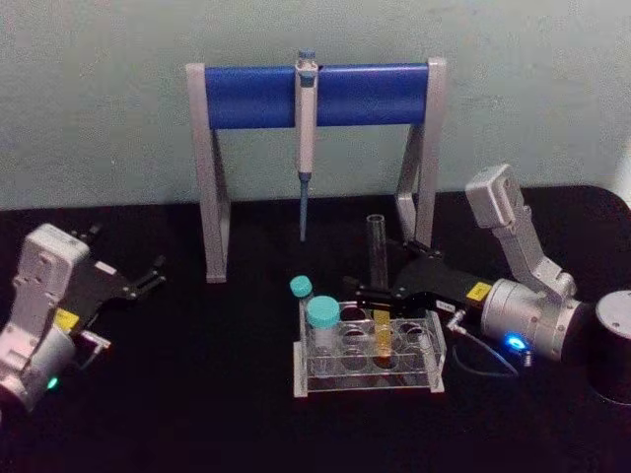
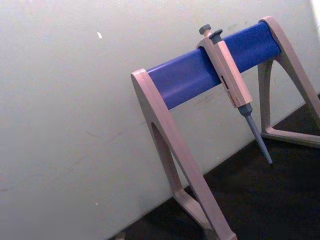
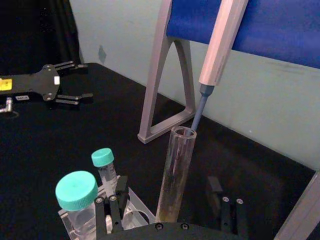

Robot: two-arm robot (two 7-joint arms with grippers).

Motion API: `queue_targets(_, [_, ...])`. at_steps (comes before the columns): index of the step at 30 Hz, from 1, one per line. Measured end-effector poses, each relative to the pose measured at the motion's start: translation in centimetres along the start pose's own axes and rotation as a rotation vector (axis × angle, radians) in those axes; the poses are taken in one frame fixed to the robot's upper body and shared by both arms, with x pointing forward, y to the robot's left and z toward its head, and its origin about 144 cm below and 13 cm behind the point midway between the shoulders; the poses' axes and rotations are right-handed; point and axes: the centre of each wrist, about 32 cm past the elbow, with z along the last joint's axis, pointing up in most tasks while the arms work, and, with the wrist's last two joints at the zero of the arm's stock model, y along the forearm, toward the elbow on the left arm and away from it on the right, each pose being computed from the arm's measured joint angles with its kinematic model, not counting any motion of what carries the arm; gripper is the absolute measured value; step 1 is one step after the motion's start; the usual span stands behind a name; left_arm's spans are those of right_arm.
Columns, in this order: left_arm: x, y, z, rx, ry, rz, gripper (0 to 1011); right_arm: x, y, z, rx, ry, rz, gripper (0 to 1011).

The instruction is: Pick up the test tube from the test tube rack, shake it, then place it back into the test tube rack.

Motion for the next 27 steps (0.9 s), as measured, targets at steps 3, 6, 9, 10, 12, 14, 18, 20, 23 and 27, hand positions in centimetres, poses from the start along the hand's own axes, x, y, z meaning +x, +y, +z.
queue_targets(3, [0.0,0.0,0.0,0.0,0.0,0.0,1010,0.01,0.2,0.01,-0.002,-0.001,0.0,1000])
queue_targets(6, [0.0,0.0,0.0,0.0,0.0,0.0,1010,0.04,0.17,0.0,-0.003,-0.002,0.0,1000])
queue_targets(9, [0.0,0.0,0.0,0.0,0.0,0.0,1010,0.04,0.14,0.0,-0.003,-0.002,-0.001,1000])
queue_targets(10, [0.0,0.0,0.0,0.0,0.0,0.0,1010,0.04,0.13,0.0,-0.003,-0.002,-0.001,1000])
queue_targets(12, [0.0,0.0,0.0,0.0,0.0,0.0,1010,0.03,0.11,-0.01,-0.003,-0.002,-0.001,1000])
queue_targets(14, [0.0,0.0,0.0,0.0,0.0,0.0,1009,0.02,0.09,-0.02,-0.003,-0.002,-0.001,1000])
queue_targets(18, [0.0,0.0,0.0,0.0,0.0,0.0,1010,0.01,0.08,-0.02,-0.002,-0.002,-0.001,965])
queue_targets(20, [0.0,0.0,0.0,0.0,0.0,0.0,1010,0.01,0.07,-0.02,-0.002,-0.001,-0.001,914])
queue_targets(23, [0.0,0.0,0.0,0.0,0.0,0.0,1010,0.01,0.06,-0.01,-0.002,-0.001,-0.002,837])
queue_targets(27, [0.0,0.0,0.0,0.0,0.0,0.0,1010,0.02,0.04,-0.02,-0.001,-0.001,-0.002,730])
